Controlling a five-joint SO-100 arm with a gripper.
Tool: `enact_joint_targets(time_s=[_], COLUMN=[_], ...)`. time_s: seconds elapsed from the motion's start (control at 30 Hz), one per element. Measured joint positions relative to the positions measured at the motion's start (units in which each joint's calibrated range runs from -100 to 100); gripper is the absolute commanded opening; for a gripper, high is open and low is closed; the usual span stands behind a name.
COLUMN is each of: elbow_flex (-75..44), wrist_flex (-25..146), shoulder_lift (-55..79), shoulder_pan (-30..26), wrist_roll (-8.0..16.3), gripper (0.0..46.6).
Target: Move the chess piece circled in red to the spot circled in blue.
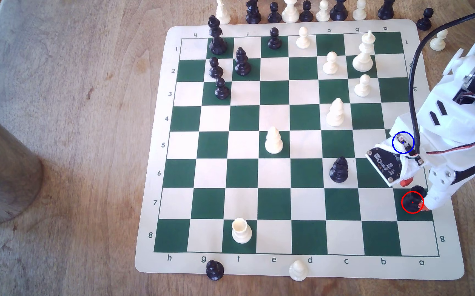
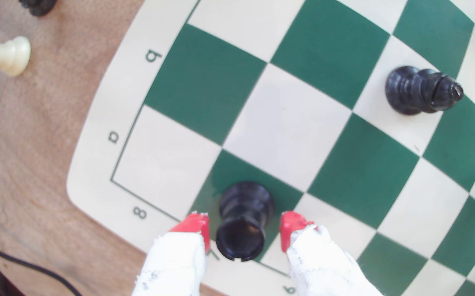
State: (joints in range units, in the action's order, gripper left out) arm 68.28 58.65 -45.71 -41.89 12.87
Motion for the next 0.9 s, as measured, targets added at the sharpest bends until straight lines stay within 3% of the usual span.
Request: enact_joint_targets(time_s=[0.23, 0.5, 0.9], elbow_flex=[0.00, 0.00, -0.27], wrist_flex=[0.08, 0.48, 3.19], shoulder_lift=[0.17, 0.17, -1.93], shoulder_pan=[-0.29, -0.96, -0.07], wrist_roll=[0.00, 0.00, -0.59], gripper=[12.5, 5.6, 5.0])
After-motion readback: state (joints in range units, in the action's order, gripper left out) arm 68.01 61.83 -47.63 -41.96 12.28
